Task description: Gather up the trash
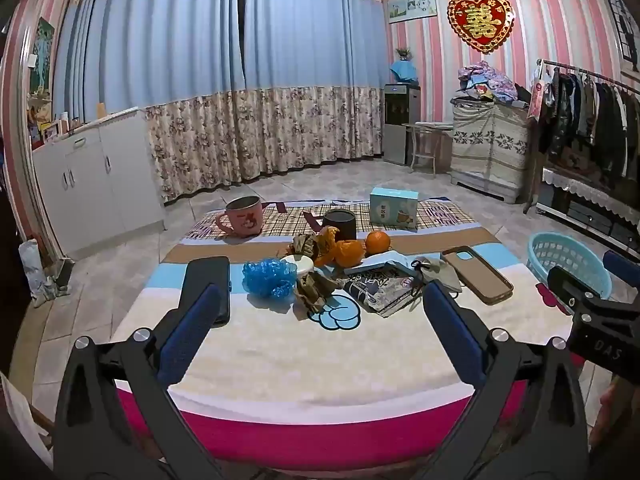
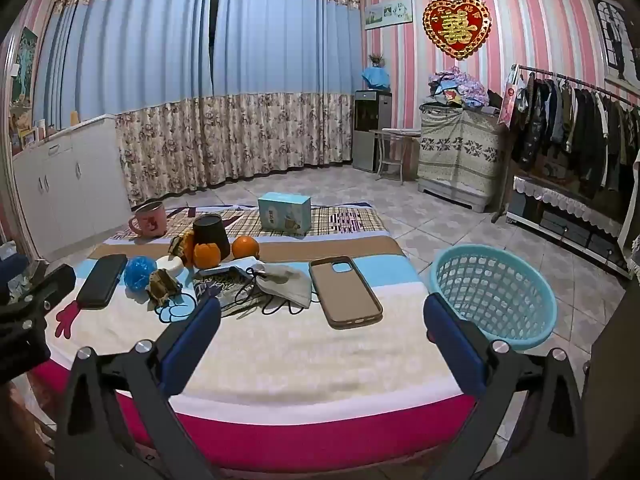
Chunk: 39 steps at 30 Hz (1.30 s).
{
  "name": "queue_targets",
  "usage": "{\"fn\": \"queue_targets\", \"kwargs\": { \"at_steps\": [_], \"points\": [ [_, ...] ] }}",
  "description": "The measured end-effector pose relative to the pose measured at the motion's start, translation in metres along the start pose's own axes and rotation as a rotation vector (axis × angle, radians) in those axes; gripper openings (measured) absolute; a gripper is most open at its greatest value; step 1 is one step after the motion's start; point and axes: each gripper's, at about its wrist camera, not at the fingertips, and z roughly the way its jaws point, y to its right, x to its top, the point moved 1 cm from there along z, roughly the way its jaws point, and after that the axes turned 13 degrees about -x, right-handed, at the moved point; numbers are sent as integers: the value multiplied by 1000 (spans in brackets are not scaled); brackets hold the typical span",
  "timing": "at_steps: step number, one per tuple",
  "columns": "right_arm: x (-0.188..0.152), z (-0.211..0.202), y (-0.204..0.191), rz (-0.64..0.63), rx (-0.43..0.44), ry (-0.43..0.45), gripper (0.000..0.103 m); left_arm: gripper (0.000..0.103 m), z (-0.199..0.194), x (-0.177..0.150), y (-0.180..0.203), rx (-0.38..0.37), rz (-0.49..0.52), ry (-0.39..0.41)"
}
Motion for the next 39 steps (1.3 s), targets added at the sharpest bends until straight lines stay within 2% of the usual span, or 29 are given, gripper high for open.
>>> {"fn": "queue_targets", "kwargs": {
  "at_steps": [39],
  "points": [
    [3, -6, -3, 2, 0, 16, 99, 98, -5, 6, -2, 16, 15, 16]
  ]
}}
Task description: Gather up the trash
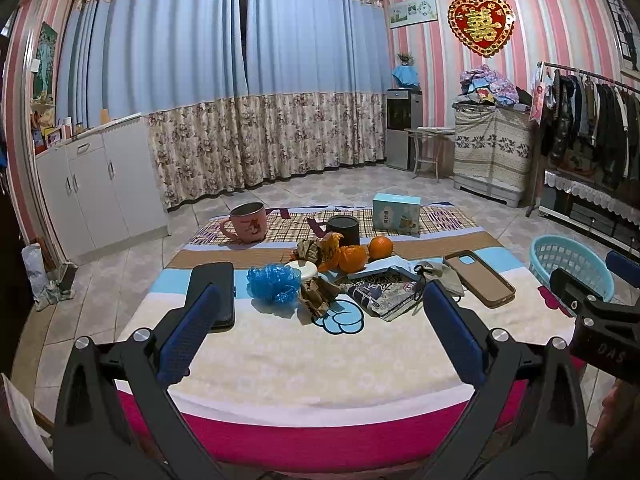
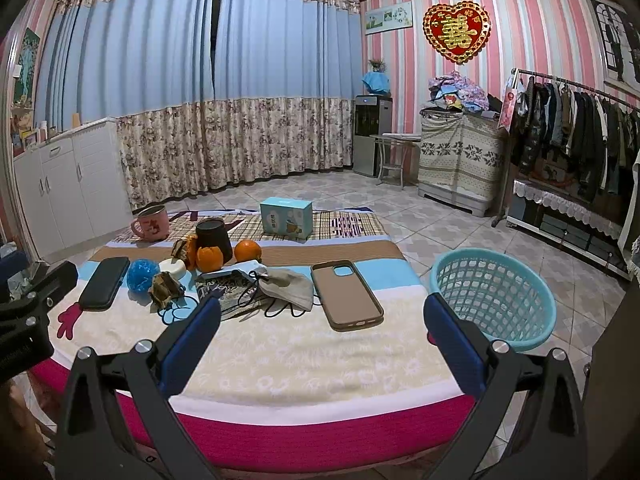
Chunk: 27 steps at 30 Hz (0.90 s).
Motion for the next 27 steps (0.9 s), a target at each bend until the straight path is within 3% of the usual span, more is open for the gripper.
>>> {"fn": "queue_targets", "kwargs": {
  "at_steps": [27],
  "points": [
    [2, -3, 1, -1, 2, 3, 99, 98, -5, 2, -4, 1, -5, 11]
  ]
}}
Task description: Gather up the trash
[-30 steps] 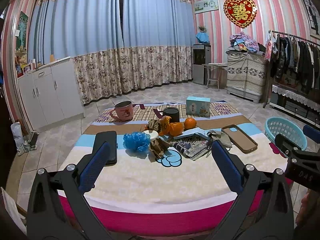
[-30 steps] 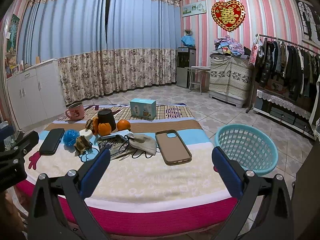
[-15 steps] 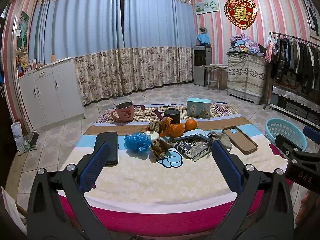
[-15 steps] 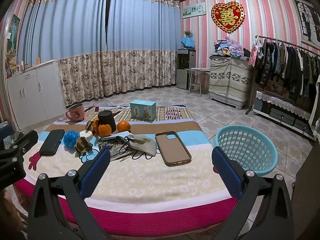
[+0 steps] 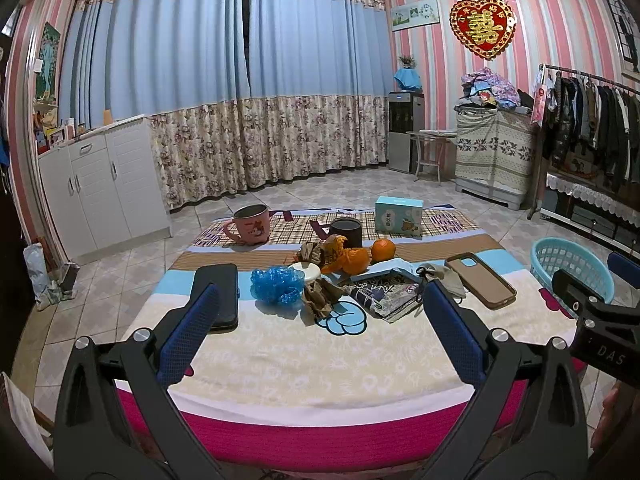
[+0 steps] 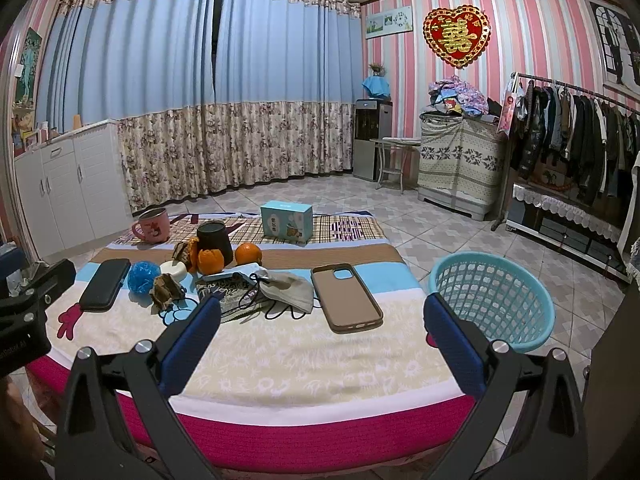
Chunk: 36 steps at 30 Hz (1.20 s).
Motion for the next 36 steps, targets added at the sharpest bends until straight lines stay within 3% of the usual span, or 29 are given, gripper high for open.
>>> {"fn": "queue_targets", "kwargs": {
  "at_steps": [36],
  "points": [
    [-7, 11, -5, -31, -1, -6, 99, 98, 9, -13, -12, 24, 0, -19]
  ]
}}
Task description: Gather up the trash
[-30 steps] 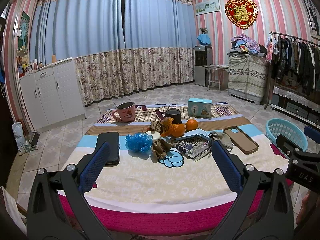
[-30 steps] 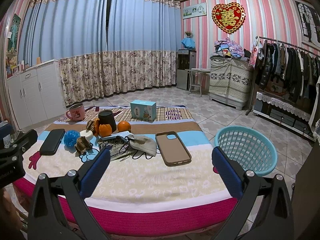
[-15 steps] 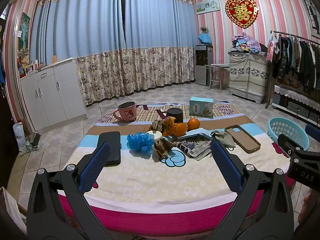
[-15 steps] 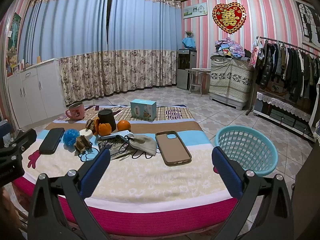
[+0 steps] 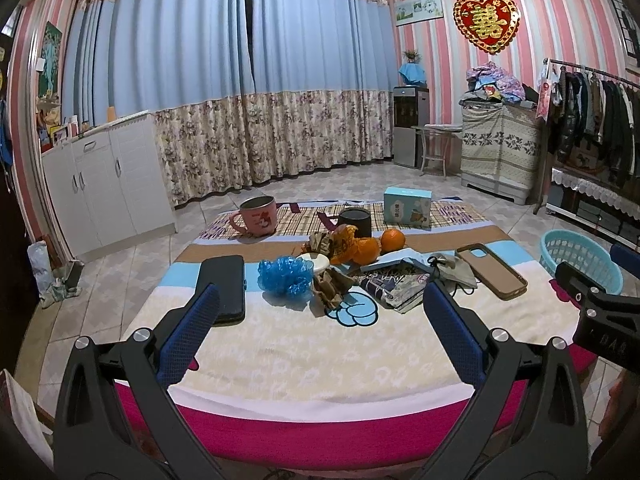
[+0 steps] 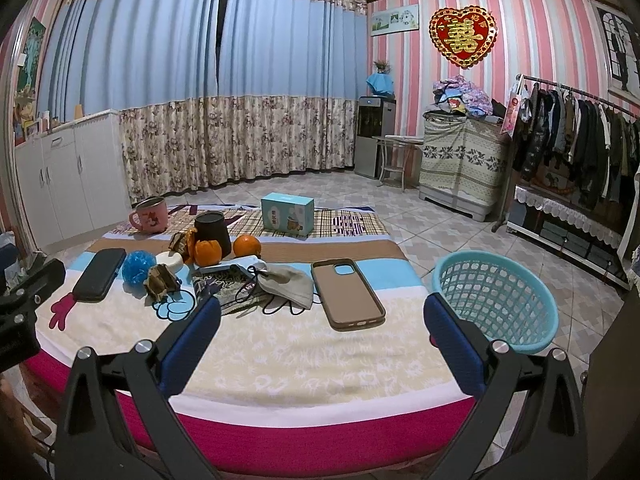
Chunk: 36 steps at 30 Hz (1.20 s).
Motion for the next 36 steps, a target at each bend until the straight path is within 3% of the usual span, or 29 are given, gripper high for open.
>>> {"fn": "queue_targets", "kwargs": {
  "at_steps": [19, 24, 31, 36],
  "points": [
    [-3, 48, -19, -40, 3, -8, 99, 98, 61, -3, -36, 40, -36, -53],
    [-3, 73, -24, -36, 34, -49, 99, 98, 93, -4, -56, 44, -75, -112],
    [-3, 103, -37, -87, -5, -81, 99, 98, 136, -2, -87, 59, -81, -149],
    [-2, 124, -42, -67, 35, -136, 99, 98, 174, 3, -107, 45, -109, -186]
  ]
}}
